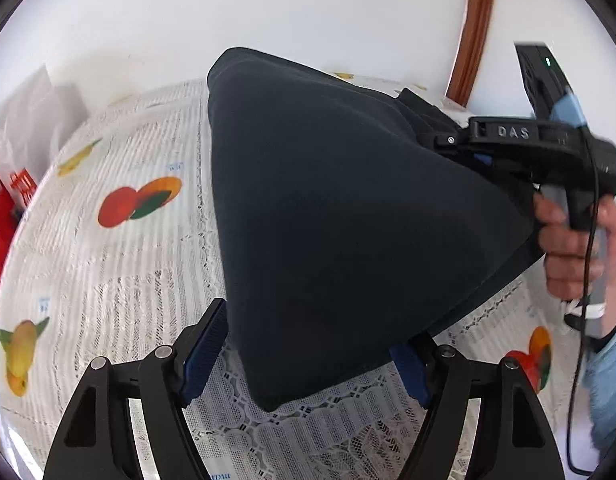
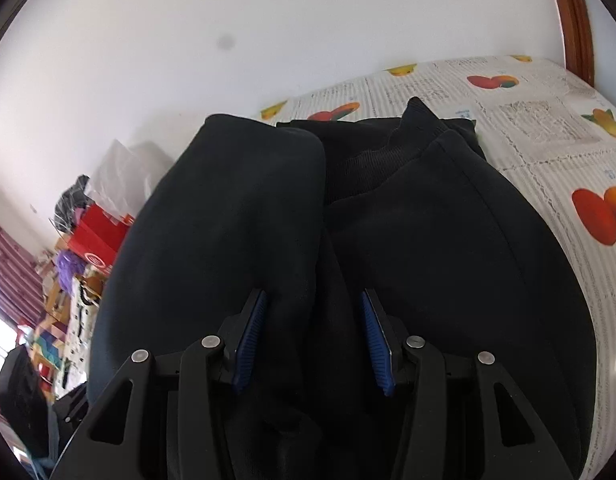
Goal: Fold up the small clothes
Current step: 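Hold the sweatshirt up with the right gripper while the left gripper supports its underside, then carry the folded black sweatshirt with the right gripper and lower it onto the bed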
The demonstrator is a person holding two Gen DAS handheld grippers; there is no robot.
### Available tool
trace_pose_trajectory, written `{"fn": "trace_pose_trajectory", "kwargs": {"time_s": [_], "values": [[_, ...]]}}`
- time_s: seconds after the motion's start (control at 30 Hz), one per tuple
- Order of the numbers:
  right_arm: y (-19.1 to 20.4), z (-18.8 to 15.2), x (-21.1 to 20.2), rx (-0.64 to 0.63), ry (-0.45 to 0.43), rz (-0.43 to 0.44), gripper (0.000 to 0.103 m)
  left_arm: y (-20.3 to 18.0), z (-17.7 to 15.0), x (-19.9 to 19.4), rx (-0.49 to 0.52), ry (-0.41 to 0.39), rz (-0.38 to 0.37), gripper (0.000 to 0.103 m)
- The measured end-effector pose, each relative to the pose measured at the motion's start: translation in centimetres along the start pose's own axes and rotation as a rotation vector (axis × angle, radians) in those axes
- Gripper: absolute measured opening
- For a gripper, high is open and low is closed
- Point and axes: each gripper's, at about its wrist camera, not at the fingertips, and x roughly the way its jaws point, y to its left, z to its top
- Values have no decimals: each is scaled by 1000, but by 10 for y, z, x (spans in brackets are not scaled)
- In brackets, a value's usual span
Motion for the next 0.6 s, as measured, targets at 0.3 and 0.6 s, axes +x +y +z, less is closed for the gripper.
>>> {"fn": "trace_pose_trajectory", "kwargs": {"time_s": [0.3, 0.6], "values": [[18, 14, -49, -113, -188, 51, 7, 4, 6, 8, -47, 10, 27, 80], [-16, 2, -94, -143, -284, -185, 7, 6, 9, 12, -49, 7, 33, 80]]}}
